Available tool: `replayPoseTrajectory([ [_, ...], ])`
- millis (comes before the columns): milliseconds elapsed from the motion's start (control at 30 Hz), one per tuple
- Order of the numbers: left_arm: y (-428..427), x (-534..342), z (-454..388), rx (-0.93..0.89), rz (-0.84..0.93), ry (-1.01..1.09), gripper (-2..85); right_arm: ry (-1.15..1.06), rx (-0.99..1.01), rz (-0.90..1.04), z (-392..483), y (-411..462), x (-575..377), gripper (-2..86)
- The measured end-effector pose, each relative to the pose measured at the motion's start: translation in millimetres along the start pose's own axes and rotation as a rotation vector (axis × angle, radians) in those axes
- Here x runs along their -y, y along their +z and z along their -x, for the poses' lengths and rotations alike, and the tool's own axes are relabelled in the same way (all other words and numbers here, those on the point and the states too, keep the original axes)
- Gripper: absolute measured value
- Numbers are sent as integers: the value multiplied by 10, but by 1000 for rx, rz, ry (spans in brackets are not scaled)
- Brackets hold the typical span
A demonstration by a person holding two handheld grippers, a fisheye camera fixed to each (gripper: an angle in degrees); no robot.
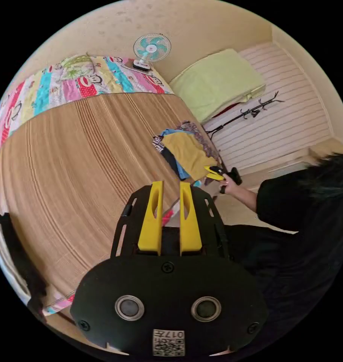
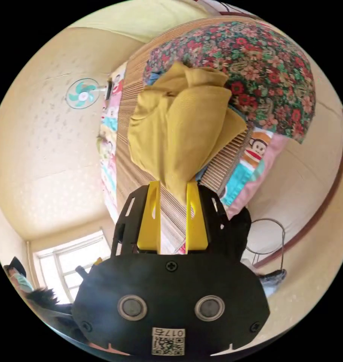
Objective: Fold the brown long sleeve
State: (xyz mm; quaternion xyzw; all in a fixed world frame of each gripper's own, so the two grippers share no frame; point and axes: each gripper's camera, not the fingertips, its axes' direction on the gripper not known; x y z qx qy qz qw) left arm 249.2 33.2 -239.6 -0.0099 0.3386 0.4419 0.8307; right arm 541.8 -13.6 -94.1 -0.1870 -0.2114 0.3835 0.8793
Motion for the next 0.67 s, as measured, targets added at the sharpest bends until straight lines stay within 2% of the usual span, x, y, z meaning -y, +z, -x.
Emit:
replayPoseTrajectory([
  [67, -367, -271, -76, 369, 38, 121, 76, -132, -111, 29, 357, 181, -572, 49],
  [100, -449, -357, -79, 451, 41, 151, 76, -165, -140, 40, 472, 260, -702, 45],
  [167, -753, -726, 48, 746, 37, 169, 66, -302, -232, 98, 999, 654, -1129, 31],
  [200, -859, -825, 115, 816, 8, 127, 62, -343, -248, 104, 1149, 754, -1219, 28],
  [233, -1137, -1050, 280, 938, -103, -20, 52, -442, -261, 102, 1480, 941, -1400, 21],
  [267, -1452, -1322, 484, 981, -231, -180, 42, -549, -250, 87, 1813, 1089, -1577, 16],
  [333, -1860, -1755, 903, 921, -354, -402, 47, -676, -209, 55, 2267, 1238, -1833, 12],
  [367, -2062, -2034, 1247, 885, -375, -562, 68, -739, -166, 36, 2524, 1303, -2006, 10],
  [433, -2232, -2413, 1739, 869, -371, -731, 97, -799, -94, 27, 2801, 1378, -2250, 9],
  [533, -2230, -2904, 2470, 880, -340, -900, 120, -854, -2, 48, 3013, 1486, -2643, 7],
  [600, -2062, -3144, 2914, 823, -269, -992, 127, -932, 90, 43, 3012, 1486, -2899, 7],
  [667, -1724, -3573, 3402, 629, -185, -1177, 118, -975, 255, 130, 2900, 1486, -3108, 6],
])
